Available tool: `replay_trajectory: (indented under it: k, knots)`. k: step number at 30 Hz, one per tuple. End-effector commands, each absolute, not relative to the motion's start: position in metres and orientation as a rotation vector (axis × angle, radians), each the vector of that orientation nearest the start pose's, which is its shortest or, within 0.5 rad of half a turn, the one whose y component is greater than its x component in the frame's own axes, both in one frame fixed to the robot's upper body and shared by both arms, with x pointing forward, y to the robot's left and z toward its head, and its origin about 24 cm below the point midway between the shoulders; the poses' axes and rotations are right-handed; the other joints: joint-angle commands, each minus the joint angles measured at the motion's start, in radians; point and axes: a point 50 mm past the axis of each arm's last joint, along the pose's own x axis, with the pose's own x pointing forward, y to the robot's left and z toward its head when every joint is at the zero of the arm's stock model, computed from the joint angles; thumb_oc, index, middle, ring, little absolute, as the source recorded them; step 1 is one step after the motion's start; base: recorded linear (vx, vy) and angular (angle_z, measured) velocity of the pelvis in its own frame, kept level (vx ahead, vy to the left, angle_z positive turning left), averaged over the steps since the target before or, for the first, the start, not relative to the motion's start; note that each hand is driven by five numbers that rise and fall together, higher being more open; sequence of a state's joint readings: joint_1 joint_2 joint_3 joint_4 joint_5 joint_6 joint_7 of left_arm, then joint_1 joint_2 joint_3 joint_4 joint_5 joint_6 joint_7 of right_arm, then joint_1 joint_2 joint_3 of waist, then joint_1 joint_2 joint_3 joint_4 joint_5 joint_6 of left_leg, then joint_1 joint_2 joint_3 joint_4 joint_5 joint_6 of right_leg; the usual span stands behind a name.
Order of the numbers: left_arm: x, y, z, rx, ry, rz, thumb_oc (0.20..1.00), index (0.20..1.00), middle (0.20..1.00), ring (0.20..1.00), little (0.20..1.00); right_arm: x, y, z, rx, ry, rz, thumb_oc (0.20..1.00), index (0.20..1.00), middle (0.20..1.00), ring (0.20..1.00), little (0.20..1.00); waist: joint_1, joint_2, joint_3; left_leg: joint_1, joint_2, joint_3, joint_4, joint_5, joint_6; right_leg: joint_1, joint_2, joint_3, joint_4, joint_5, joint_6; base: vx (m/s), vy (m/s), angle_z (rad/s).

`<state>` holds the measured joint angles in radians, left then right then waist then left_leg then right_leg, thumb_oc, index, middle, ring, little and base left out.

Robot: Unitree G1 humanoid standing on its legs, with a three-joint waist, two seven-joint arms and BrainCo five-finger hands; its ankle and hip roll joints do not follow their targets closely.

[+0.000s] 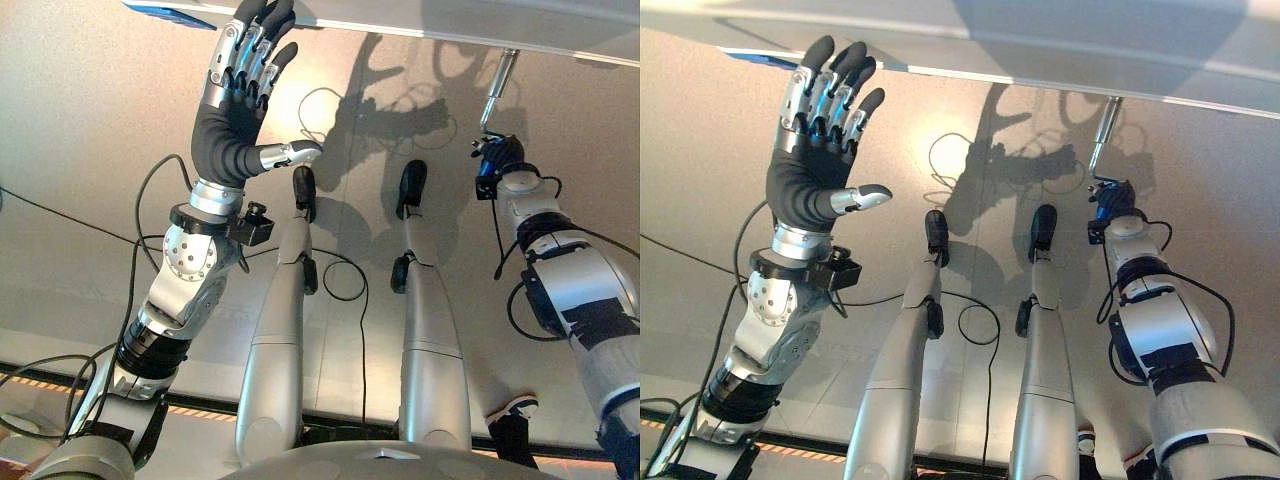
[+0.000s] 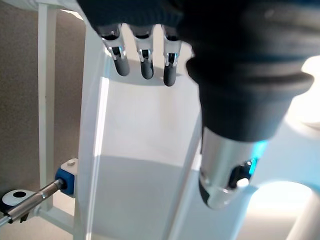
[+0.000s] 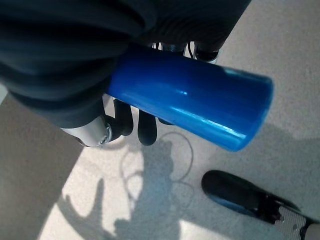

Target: Raise the hospital bed

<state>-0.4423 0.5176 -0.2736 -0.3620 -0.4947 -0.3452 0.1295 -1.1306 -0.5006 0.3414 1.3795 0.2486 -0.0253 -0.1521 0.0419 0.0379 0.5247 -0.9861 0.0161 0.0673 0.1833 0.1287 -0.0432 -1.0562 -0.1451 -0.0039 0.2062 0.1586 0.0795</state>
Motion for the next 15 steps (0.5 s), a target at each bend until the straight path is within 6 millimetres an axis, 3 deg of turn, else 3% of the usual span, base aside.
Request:
replay_trajectory:
  k: [1, 4, 12, 13, 15]
  knots:
    - [0.234, 0.126, 0.259, -0.158, -1.046, -0.432, 1.000, 1.000, 1.000, 1.000, 1.000, 0.406, -0.181, 0.096, -0.636, 0.305, -0.038, 0.200, 0.200, 0.200, 0.200, 0.200, -0.008, 0.106, -0.005, 0.014, -0.013, -0.028, 0.051, -0.088, -0.022, 0.024, 0.006, -0.037, 0.065, -0.102, 0.071, 0.00, 0.032, -0.03]
    - [0.233, 0.127, 0.259, -0.165, -1.046, -0.427, 1.000, 1.000, 1.000, 1.000, 1.000, 0.407, -0.166, 0.095, -0.656, 0.290, 0.001, 0.200, 0.200, 0.200, 0.200, 0.200, -0.009, 0.107, -0.005, 0.013, -0.015, -0.028, 0.048, -0.086, -0.022, 0.024, 0.006, -0.037, 0.064, -0.102, 0.071, 0.00, 0.006, -0.01]
    - [0.233, 0.131, 0.258, -0.179, -1.045, -0.388, 1.000, 1.000, 1.000, 1.000, 1.000, 0.404, -0.087, 0.099, -0.678, 0.146, 0.236, 0.200, 0.200, 0.200, 0.200, 0.200, -0.009, 0.102, -0.005, 0.012, -0.017, -0.033, 0.033, -0.073, -0.026, 0.024, 0.004, -0.042, 0.055, -0.095, 0.073, 0.00, 0.000, 0.00]
    - [0.233, 0.131, 0.258, -0.179, -1.045, -0.388, 1.000, 1.000, 1.000, 1.000, 1.000, 0.404, -0.087, 0.099, -0.678, 0.146, 0.236, 0.200, 0.200, 0.200, 0.200, 0.200, -0.009, 0.102, -0.005, 0.013, -0.017, -0.033, 0.033, -0.073, -0.026, 0.025, 0.003, -0.042, 0.055, -0.095, 0.073, 0.00, 0.000, 0.00]
    - [0.232, 0.132, 0.257, -0.185, -1.048, -0.380, 1.000, 1.000, 1.000, 1.000, 1.000, 0.400, -0.061, 0.104, -0.709, 0.076, 0.319, 0.200, 0.200, 0.200, 0.200, 0.200, -0.010, 0.098, -0.005, 0.012, -0.016, -0.034, 0.030, -0.070, -0.029, 0.025, 0.001, -0.046, 0.052, -0.093, 0.073, 0.00, 0.000, 0.00]
